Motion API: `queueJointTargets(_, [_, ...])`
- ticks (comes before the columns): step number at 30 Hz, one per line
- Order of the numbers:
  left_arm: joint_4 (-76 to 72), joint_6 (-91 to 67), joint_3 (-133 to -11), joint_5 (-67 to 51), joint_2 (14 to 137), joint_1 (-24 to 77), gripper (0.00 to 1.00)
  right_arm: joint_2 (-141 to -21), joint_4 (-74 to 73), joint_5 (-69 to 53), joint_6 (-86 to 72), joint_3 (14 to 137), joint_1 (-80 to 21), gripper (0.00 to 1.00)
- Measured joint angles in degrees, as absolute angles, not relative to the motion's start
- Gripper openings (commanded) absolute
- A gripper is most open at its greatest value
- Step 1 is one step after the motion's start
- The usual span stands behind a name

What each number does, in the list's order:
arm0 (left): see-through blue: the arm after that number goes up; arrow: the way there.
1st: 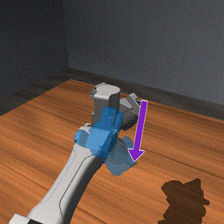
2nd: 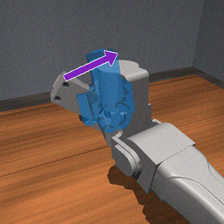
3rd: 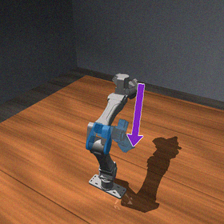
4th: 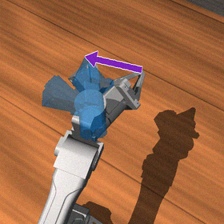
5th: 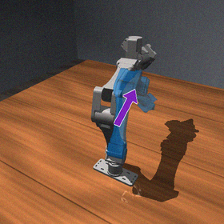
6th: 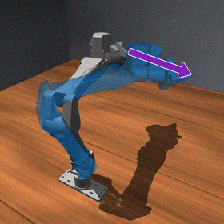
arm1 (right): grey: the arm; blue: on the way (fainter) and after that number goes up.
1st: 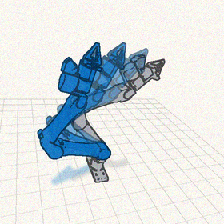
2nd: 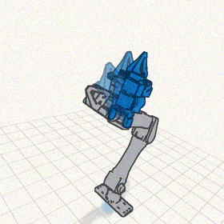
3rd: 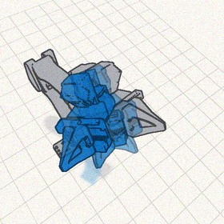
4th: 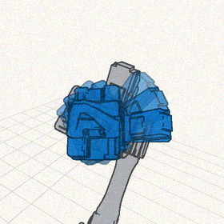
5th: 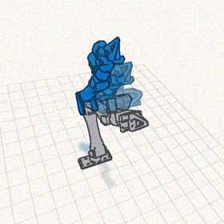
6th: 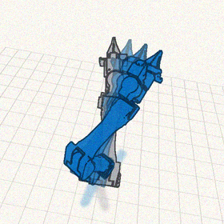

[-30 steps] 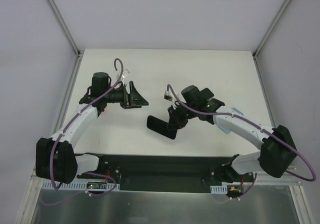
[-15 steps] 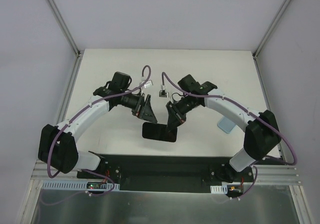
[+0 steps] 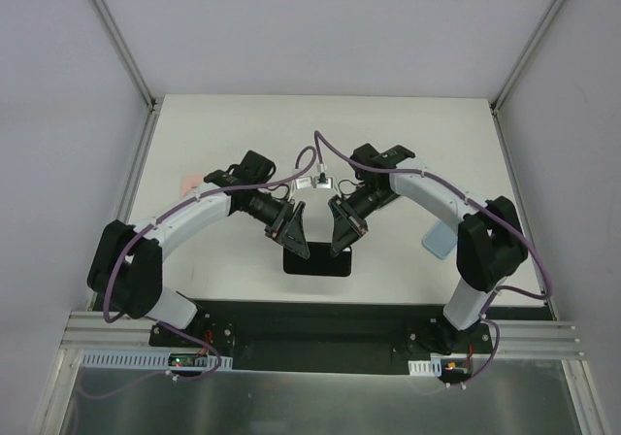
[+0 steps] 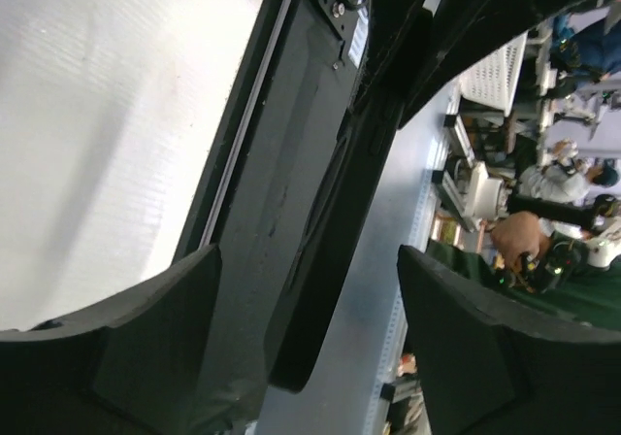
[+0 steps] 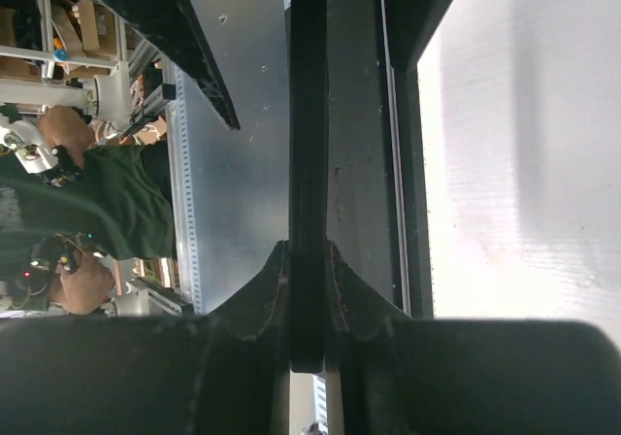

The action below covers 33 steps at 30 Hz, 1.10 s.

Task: Take the phone out of the phone case
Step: Adjust the phone.

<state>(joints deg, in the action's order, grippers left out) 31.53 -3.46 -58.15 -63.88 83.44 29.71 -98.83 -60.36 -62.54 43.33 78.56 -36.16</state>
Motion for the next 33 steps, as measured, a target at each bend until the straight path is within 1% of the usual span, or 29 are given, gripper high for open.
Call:
queueJointTargets(1, [31.77, -3.40, -58.17, -63.99, 84.07, 30.11, 0.55, -99.09, -61.47, -62.70, 44.03, 78.59, -35.79, 0.01])
queueJointTargets(3, [32.38, -3.57, -58.17, -64.14, 85.10, 30.96, 0.46, -99.63, -63.22, -62.96, 45.01, 78.81, -34.98, 0.01])
queueJointTargets(4, [32.58, -3.49, -58.17, -64.12, 85.41, 31.27, 0.35, -99.79, -63.70, -63.05, 45.34, 78.91, -34.74, 0.01])
queueJointTargets(6, [32.91, -3.60, -58.22, -64.36, 85.84, 31.66, 0.33, -100.07, -64.53, -63.20, 46.04, 79.09, -34.48, 0.01])
queueJointTargets(8, [33.01, -3.57, -58.26, -64.38, 85.89, 31.73, 0.27, -100.14, -65.01, -63.33, 46.22, 79.11, -34.46, 0.01])
queueJointTargets(10, [33.17, -3.53, -58.33, -64.42, 85.89, 31.81, 0.26, -100.14, -65.43, -63.46, 46.35, 79.11, -34.44, 0.01])
queueJointTargets(15, [33.04, -3.64, -58.37, -64.99, 85.89, 31.83, 0.33, -100.14, -65.67, -63.88, 47.03, 79.11, -34.22, 0.01])
queueJointTargets(17, [31.81, -4.64, -58.30, -65.12, 85.78, 31.81, 0.33, -100.14, -65.32, -64.34, 47.00, 79.11, -33.93, 0.01])
queueJointTargets(20, [24.95, -8.12, -56.05, -66.22, 83.88, 30.98, 0.33, -100.14, -64.16, -64.82, 46.76, 79.11, -33.61, 0.01])
queueJointTargets(24, [10.24, -17.96, -48.86, -68.64, 78.59, 27.79, 0.30, -100.14, -62.59, -65.47, 46.09, 79.11, -33.67, 0.02])
queueJointTargets(28, [-0.62, -25.69, -44.58, -69.97, 76.90, 26.52, 0.24, -100.14, -61.93, -65.60, 45.54, 79.11, -33.67, 0.01])
queueJointTargets(31, [-5.98, -29.50, -42.87, -71.26, 76.90, 26.50, 0.00, -100.14, -61.95, -65.54, 45.47, 79.11, -33.65, 0.02])
queueJointTargets(33, [-9.17, -30.87, -42.39, -73.38, 76.79, 26.50, 0.00, -100.14, -61.93, -66.08, 45.74, 79.11, -33.52, 0.01])
